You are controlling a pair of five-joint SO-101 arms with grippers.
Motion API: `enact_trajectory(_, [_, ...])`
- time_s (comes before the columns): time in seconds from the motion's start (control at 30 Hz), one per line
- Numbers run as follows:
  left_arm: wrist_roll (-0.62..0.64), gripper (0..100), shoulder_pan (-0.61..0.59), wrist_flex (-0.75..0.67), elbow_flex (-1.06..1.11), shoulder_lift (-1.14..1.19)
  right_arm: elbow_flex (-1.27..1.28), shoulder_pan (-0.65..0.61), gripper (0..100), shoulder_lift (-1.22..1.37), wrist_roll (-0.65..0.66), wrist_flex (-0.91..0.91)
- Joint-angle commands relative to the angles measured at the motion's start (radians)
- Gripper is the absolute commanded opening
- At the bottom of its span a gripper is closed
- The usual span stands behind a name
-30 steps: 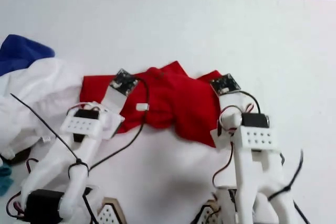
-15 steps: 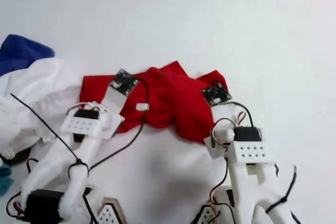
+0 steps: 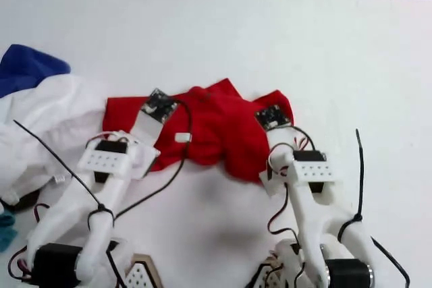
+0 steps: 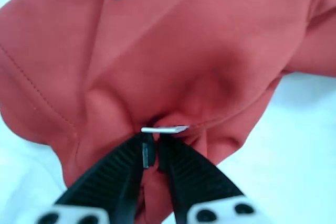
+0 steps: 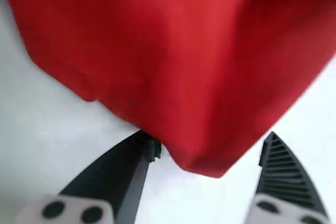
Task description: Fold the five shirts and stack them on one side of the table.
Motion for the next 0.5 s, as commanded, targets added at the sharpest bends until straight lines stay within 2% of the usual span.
enact_trajectory(0.0, [0.009,3,0.009,-0.018,0.002,0.0,-0.06,0.005,27.5,0.005,0.002,-0.012])
enact_trajectory(0.17, [0.009,3,0.009,-0.018,0.002,0.0,-0.055,0.01,14.4,0.005,0.0,-0.005])
enact_trajectory(0.33, [0.009,3,0.009,-0.02,0.002,0.0,-0.055,0.004,19.3,0.007,0.0,-0.008])
enact_trajectory(0.47, [0.009,3,0.009,-0.02,0.002,0.0,-0.055,0.004,19.3,0.007,0.002,-0.004])
